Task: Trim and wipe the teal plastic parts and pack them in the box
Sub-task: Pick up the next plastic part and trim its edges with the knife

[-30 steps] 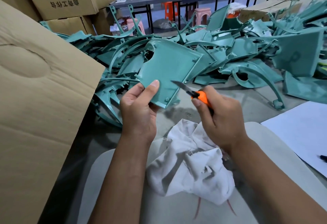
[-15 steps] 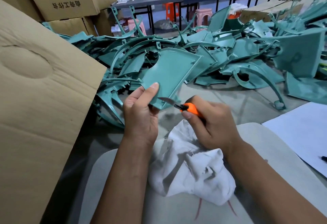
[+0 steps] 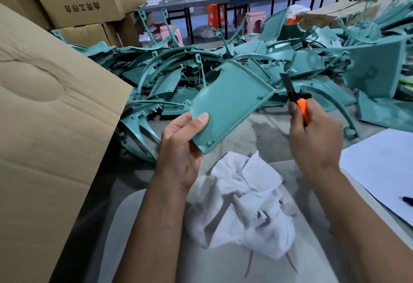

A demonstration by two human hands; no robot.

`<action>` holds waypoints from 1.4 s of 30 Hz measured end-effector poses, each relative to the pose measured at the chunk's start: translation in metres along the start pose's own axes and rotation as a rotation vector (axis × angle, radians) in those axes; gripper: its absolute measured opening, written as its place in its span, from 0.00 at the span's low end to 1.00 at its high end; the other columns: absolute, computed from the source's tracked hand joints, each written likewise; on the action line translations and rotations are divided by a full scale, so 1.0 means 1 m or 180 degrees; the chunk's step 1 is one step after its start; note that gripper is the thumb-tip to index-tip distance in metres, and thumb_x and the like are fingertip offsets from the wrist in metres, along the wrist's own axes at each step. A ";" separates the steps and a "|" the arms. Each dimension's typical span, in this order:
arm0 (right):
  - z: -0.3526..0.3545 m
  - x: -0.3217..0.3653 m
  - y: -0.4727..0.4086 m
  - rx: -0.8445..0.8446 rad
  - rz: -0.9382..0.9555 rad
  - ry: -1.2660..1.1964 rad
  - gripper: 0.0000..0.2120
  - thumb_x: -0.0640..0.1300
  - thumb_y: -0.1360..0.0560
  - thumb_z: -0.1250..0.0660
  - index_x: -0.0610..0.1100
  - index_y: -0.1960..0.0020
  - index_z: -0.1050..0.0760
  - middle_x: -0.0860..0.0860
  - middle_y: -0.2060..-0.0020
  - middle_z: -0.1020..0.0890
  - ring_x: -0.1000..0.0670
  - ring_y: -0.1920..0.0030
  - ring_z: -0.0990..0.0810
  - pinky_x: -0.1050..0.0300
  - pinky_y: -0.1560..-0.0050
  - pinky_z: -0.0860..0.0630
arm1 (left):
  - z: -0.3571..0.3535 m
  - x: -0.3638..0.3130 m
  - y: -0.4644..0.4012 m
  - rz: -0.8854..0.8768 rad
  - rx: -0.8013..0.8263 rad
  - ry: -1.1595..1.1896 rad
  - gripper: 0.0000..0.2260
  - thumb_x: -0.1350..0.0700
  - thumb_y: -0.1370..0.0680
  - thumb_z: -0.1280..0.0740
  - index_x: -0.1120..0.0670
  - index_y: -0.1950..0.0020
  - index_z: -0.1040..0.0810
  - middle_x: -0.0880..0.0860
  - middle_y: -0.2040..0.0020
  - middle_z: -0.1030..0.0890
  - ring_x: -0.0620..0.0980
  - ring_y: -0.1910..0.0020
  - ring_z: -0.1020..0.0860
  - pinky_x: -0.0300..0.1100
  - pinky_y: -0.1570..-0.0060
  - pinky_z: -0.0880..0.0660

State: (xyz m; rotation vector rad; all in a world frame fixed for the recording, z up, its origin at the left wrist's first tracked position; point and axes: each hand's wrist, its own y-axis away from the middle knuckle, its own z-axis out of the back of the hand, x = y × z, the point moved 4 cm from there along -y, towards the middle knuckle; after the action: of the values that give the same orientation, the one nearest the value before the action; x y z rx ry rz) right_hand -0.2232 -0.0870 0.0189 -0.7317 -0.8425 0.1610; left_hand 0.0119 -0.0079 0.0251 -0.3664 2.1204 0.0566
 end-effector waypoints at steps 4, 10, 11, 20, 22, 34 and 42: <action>-0.002 -0.001 -0.003 0.0239 -0.0564 -0.1747 0.21 0.54 0.14 0.40 0.40 0.58 0.32 0.46 0.71 0.29 0.51 0.72 0.34 0.54 0.73 0.35 | -0.005 0.001 0.004 -0.0246 -0.0040 -0.0356 0.10 0.62 0.27 0.29 0.57 0.47 0.15 0.60 0.49 0.14 0.56 0.50 0.15 0.52 0.51 0.16; -0.026 0.038 0.025 0.1726 -0.1014 -0.3290 0.17 0.56 0.24 0.26 0.44 0.55 0.27 0.46 0.71 0.24 0.47 0.77 0.31 0.58 0.77 0.31 | -0.017 0.007 0.005 -0.0751 -0.0192 -0.0789 0.13 0.68 0.27 0.26 0.60 0.44 0.18 0.59 0.49 0.13 0.59 0.48 0.14 0.54 0.48 0.17; -0.029 0.038 0.028 0.1735 -0.1089 -0.3235 0.17 0.51 0.25 0.23 0.43 0.56 0.28 0.45 0.73 0.26 0.47 0.78 0.31 0.58 0.77 0.32 | -0.020 0.009 0.005 -0.0837 -0.0159 -0.0846 0.15 0.68 0.27 0.26 0.61 0.41 0.19 0.59 0.47 0.13 0.59 0.46 0.15 0.54 0.47 0.17; -0.030 0.019 0.022 0.1113 -0.1902 -0.3344 0.06 0.43 0.22 0.27 0.43 0.56 0.22 0.41 0.68 0.22 0.50 0.77 0.31 0.60 0.77 0.32 | -0.033 0.020 0.007 -0.0215 0.0844 -0.0751 0.12 0.70 0.25 0.29 0.60 0.43 0.18 0.62 0.41 0.16 0.63 0.42 0.17 0.53 0.45 0.18; -0.029 0.012 0.018 0.1174 -0.1930 -0.3235 0.06 0.42 0.21 0.28 0.43 0.55 0.22 0.41 0.68 0.20 0.50 0.77 0.31 0.61 0.77 0.33 | -0.025 0.018 0.005 0.0174 0.0567 -0.0337 0.08 0.64 0.19 0.36 0.63 0.42 0.20 0.63 0.41 0.17 0.64 0.45 0.16 0.48 0.54 0.17; -0.024 -0.013 0.002 0.1446 -0.1609 -0.2981 0.16 0.55 0.25 0.24 0.45 0.61 0.24 0.48 0.72 0.27 0.49 0.77 0.32 0.58 0.76 0.32 | 0.018 -0.013 0.019 0.1338 0.2306 0.0371 0.27 0.49 0.20 0.29 0.63 0.27 0.27 0.68 0.33 0.23 0.53 0.58 0.14 0.36 0.64 0.18; -0.015 -0.011 -0.005 0.1164 -0.0915 -0.2059 0.27 0.62 0.16 0.43 0.43 0.61 0.25 0.42 0.75 0.29 0.48 0.76 0.34 0.57 0.76 0.37 | 0.034 -0.016 0.009 0.0965 0.0737 0.0226 0.22 0.63 0.26 0.38 0.66 0.32 0.28 0.65 0.39 0.19 0.41 0.73 0.27 0.27 0.78 0.32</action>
State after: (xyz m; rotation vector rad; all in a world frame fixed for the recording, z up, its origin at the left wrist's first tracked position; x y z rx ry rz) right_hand -0.2205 -0.1030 0.0084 -0.1968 -1.4759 0.2917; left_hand 0.0451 0.0107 0.0183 0.0927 2.2086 -0.0267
